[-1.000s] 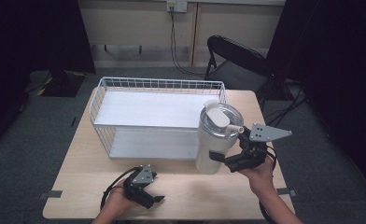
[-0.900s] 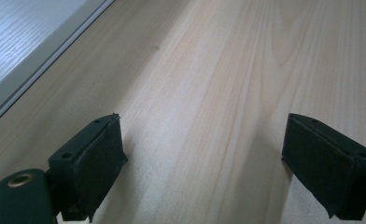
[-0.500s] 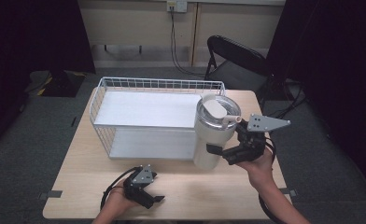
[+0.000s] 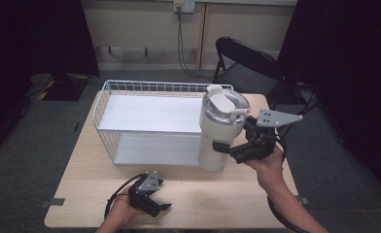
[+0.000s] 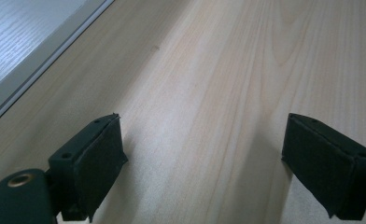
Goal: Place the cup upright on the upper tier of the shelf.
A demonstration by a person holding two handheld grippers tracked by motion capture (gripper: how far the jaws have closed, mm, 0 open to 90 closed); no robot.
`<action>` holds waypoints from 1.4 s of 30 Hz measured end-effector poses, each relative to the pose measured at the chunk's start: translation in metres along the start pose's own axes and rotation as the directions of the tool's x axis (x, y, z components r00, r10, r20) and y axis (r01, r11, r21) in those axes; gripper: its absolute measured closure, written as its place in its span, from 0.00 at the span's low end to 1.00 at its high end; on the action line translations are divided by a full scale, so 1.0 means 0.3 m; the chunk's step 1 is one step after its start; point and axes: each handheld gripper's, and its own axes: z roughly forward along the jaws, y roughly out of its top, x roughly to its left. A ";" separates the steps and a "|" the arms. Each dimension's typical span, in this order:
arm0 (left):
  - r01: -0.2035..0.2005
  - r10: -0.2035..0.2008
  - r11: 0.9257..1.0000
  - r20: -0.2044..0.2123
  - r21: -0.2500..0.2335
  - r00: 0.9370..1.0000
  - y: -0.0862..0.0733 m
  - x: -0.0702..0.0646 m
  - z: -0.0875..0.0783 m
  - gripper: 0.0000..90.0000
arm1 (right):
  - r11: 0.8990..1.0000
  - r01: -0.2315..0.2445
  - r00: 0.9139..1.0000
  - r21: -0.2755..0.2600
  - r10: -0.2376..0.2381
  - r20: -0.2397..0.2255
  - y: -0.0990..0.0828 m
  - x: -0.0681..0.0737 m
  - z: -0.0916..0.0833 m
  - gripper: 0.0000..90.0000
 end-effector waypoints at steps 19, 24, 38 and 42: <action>0.001 -0.001 1.000 0.001 -0.001 1.000 0.000 0.000 0.000 0.13 | 0.999 -0.007 1.000 -0.045 0.008 0.014 0.103 -0.015 0.013 0.10; 0.002 -0.002 1.000 0.001 -0.002 1.000 0.000 -0.001 0.000 0.13 | 0.998 -0.012 1.000 -0.057 0.013 0.015 0.128 -0.020 0.021 0.10; 0.001 -0.001 1.000 0.001 -0.001 1.000 0.000 -0.001 0.000 0.13 | 0.997 -0.013 0.999 -0.078 0.017 0.044 0.174 -0.043 0.051 0.10; 0.002 -0.002 1.000 0.001 -0.002 1.000 0.000 -0.001 0.000 0.13 | 0.997 -0.007 0.999 -0.075 0.011 0.052 0.189 -0.046 0.057 0.10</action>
